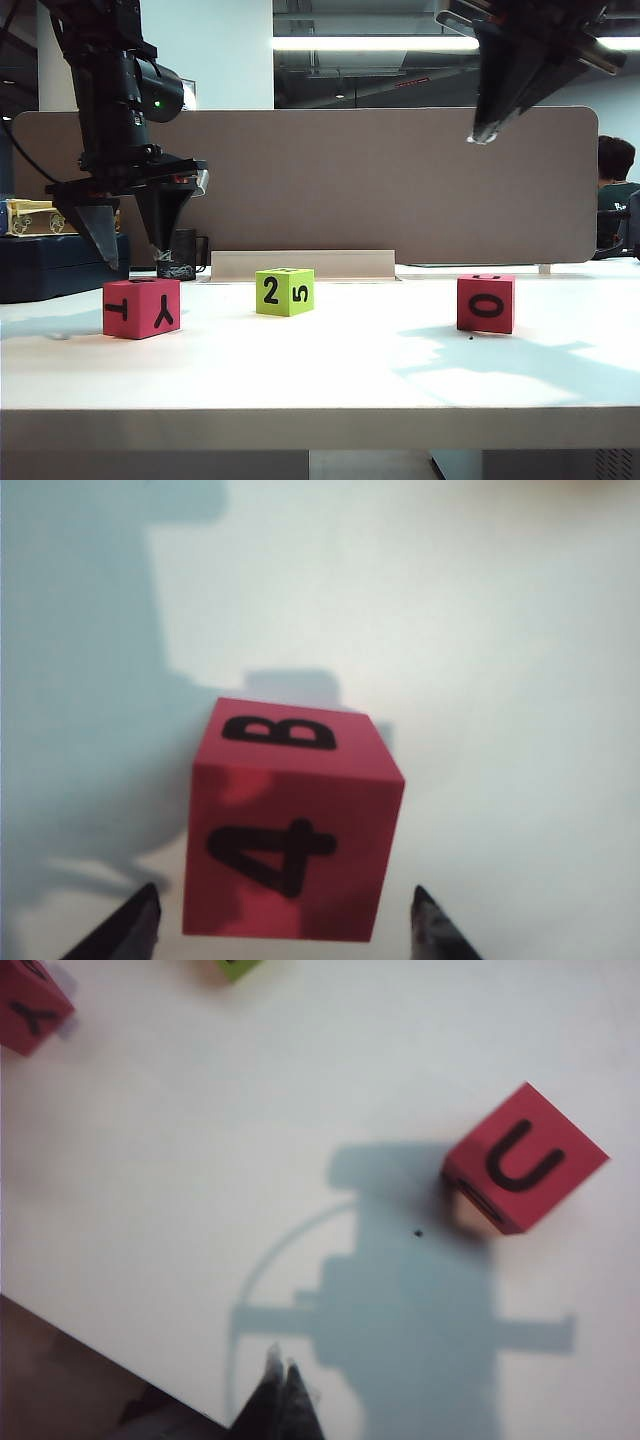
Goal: Select the appropriate blocks from the scattered letter blocks on the table and arrange them in a row to spell out "THU".
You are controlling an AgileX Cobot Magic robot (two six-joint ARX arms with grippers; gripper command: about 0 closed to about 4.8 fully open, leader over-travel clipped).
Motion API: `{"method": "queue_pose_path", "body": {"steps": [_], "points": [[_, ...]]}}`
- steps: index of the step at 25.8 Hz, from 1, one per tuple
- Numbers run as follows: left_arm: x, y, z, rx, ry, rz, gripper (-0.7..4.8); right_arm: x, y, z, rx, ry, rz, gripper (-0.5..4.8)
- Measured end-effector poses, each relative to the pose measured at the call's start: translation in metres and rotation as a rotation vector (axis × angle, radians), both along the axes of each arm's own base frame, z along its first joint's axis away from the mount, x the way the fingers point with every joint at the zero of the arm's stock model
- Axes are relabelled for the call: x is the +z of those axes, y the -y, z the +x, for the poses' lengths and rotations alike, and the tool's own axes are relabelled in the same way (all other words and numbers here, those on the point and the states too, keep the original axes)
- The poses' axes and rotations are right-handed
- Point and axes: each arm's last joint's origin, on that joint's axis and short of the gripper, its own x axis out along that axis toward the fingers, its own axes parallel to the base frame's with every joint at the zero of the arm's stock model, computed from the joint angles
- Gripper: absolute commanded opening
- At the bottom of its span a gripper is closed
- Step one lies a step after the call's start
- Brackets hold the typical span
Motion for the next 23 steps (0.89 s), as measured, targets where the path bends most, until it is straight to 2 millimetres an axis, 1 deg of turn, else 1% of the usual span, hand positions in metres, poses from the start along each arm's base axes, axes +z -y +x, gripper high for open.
{"method": "queue_pose_path", "body": {"steps": [1, 2, 3, 4, 5, 7, 8, 14, 16, 17, 23], "points": [[0.0, 0.0, 0.0, 0.0, 0.004, -0.001, 2.98, 0.001, -0.002, 0.0, 0.006, 0.005, 0.016, -0.05], [0.0, 0.0, 0.001, 0.001, 0.008, -0.002, 2.26, 0.002, -0.007, -0.001, 0.021, 0.017, 0.03, -0.05], [0.0, 0.0, 0.002, 0.001, 0.018, -0.004, 1.76, 0.003, -0.016, -0.003, 0.054, 0.039, 0.049, -0.05], [0.0, 0.001, 0.002, 0.001, 0.022, -0.005, 0.69, 0.005, -0.021, -0.004, 0.073, 0.053, 0.06, -0.05], [0.0, 0.001, 0.002, -0.002, 0.023, -0.005, 0.44, 0.007, -0.035, -0.009, 0.123, 0.088, 0.082, -0.05], [0.0, 0.001, 0.002, -0.003, 0.026, -0.006, 0.15, 0.007, -0.051, -0.013, 0.172, 0.114, 0.095, -0.05], [0.0, 0.001, 0.003, -0.009, 0.032, -0.006, 0.12, 0.005, -0.06, -0.014, 0.191, 0.124, 0.089, -0.05], [0.002, 0.002, 0.008, -0.024, 0.084, -0.016, 0.12, -0.017, -0.089, -0.019, 0.25, 0.076, 0.021, -0.05], [0.002, 0.002, 0.008, -0.024, 0.087, -0.017, 0.08, -0.019, -0.093, -0.021, 0.264, 0.071, 0.018, -0.05], [0.002, 0.002, 0.008, -0.023, 0.091, -0.018, -0.07, -0.019, -0.094, -0.021, 0.266, 0.071, 0.019, -0.05], [0.002, 0.003, 0.01, -0.023, 0.112, -0.023, -0.06, -0.019, -0.093, -0.021, 0.26, 0.07, 0.02, -0.05]]}}
